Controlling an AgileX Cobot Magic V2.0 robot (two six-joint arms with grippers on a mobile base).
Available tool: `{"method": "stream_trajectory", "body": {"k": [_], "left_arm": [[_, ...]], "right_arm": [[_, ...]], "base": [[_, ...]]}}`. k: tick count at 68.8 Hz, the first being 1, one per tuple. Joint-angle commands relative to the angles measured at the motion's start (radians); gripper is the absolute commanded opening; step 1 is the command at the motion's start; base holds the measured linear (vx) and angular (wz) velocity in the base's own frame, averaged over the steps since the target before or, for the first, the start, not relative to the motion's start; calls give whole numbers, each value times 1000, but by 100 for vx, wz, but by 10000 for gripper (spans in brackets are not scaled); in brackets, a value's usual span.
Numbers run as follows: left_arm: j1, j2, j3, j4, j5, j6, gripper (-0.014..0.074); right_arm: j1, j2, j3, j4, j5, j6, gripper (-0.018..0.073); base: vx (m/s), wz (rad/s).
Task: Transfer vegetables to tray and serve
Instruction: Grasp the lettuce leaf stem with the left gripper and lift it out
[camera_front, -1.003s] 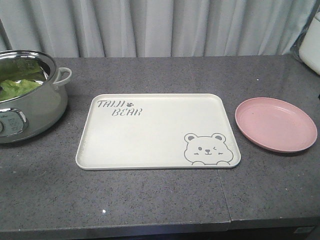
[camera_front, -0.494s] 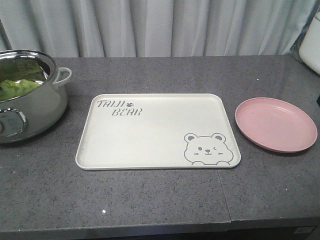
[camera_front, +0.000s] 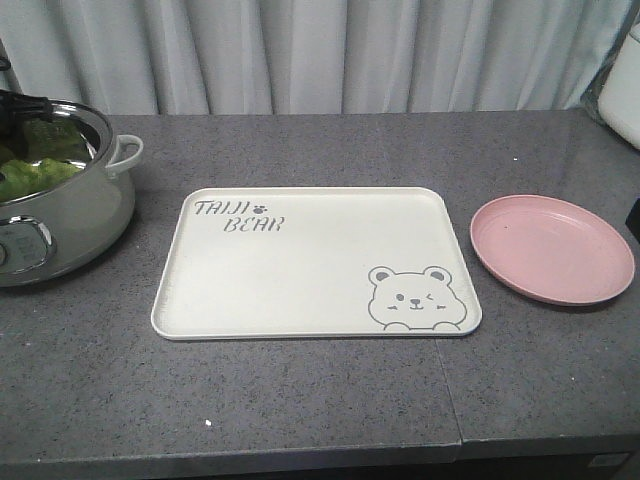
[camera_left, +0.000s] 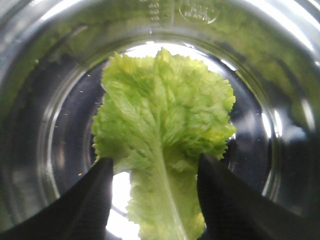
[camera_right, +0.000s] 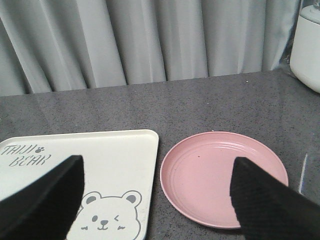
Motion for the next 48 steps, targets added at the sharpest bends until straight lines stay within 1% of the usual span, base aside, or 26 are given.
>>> {"method": "stream_trajectory", "body": {"k": [1,19,38,48], "left_arm": [[0,-24,-31,-10,-43,2,381],[0,47,-31,-13,-3,-1,381],[0,84,-27,-14,8,-3,381],[0,106,-27,-40,29,-3,381]], "right_arm": [[-7,4,-35,-6,-58,-9,570],[-7,4,-35,-5,-33,-9,570],[-7,4,-35,-2,-31,-9,570],[-7,4,-35,-2,-31,-9,570]], "base": [[0,0],[0,0],[0,0],[0,0]]}}
